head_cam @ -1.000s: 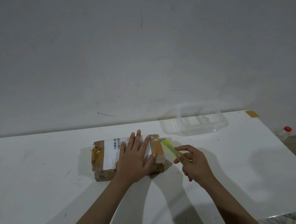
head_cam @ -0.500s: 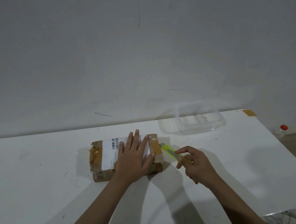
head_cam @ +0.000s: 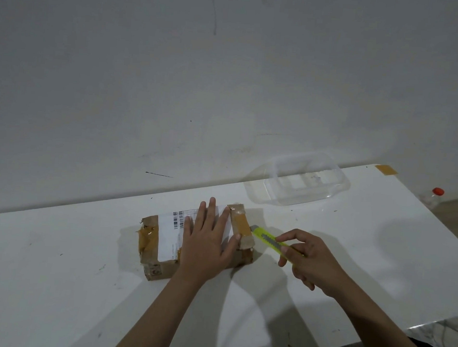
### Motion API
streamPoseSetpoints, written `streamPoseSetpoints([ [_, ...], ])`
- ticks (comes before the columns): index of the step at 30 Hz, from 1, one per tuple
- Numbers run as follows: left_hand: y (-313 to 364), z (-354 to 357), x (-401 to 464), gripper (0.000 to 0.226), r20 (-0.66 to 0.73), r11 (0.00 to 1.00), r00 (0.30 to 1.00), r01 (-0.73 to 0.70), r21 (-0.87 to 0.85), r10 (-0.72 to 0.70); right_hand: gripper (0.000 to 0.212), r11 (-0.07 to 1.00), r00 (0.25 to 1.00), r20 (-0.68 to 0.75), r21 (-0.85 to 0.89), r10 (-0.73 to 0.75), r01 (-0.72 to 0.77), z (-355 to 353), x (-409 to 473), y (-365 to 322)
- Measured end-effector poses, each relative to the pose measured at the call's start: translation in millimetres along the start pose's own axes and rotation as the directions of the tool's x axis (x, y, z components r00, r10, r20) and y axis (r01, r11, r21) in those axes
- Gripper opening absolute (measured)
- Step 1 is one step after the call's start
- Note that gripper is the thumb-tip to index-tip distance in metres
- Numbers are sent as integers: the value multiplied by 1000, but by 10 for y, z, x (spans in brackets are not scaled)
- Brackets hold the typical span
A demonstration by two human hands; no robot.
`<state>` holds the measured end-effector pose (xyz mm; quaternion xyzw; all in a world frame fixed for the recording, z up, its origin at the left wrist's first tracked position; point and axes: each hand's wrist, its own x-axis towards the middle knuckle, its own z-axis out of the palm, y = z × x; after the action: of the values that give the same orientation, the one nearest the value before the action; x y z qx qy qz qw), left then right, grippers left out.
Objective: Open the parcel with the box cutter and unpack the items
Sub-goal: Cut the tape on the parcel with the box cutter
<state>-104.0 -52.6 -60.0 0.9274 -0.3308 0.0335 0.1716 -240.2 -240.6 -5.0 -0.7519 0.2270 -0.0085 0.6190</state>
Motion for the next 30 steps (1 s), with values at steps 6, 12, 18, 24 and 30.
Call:
streamPoseSetpoints([
  [6, 9, -6, 2, 69, 2, 1000, 1000, 1, -5, -1, 10, 1000, 1000, 8, -17, 3, -3, -3, -54, -1],
  [12, -2, -6, 3, 69, 3, 1000, 1000, -1, -18, 1, 11, 1000, 999, 49, 0, 0, 0, -48, -118, -23],
  [18, -9, -21, 20, 70, 7, 999, 1000, -5, -43, 6, 12, 1000, 999, 37, -20, -21, 21, -46, -144, -26],
  [24, 0, -114, 29, 74, 44, 997, 999, 18, -71, -15, 14, 999, 998, -52, -8, -36, 36, -33, -179, -16],
  [30, -104, -422, 50, 91, 201, 996, 976, -88, -8, 88, 13, 998, 994, -105, 34, -42, 46, -9, -192, 55],
])
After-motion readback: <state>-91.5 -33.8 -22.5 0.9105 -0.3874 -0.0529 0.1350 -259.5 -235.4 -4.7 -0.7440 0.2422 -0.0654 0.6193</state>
